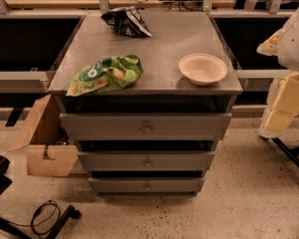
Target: Open bottom drawer
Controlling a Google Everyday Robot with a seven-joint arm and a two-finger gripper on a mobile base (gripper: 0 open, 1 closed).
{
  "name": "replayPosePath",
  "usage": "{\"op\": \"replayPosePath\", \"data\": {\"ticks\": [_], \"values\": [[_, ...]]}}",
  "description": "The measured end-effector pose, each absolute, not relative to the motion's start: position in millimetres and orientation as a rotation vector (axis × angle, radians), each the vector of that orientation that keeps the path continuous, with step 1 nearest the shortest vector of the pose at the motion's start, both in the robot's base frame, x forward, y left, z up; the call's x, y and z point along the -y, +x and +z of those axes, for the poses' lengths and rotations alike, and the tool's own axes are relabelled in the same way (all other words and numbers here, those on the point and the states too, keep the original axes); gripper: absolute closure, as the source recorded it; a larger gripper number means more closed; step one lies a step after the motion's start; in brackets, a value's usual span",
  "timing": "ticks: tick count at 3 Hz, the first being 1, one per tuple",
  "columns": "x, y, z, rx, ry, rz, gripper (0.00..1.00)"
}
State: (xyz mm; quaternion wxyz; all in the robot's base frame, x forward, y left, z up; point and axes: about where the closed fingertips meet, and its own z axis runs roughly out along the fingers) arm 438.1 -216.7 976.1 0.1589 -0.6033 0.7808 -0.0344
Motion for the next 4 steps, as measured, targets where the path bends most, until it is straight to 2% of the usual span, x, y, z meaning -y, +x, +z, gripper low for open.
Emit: {"op": "replayPosePath", "data": {"ticks": [2,4], "values": [[213,440,961,-2.228,-1.742,-0.121,0.0],[192,444,839,-2.268,-1.715,-0.236,0.0]]}}
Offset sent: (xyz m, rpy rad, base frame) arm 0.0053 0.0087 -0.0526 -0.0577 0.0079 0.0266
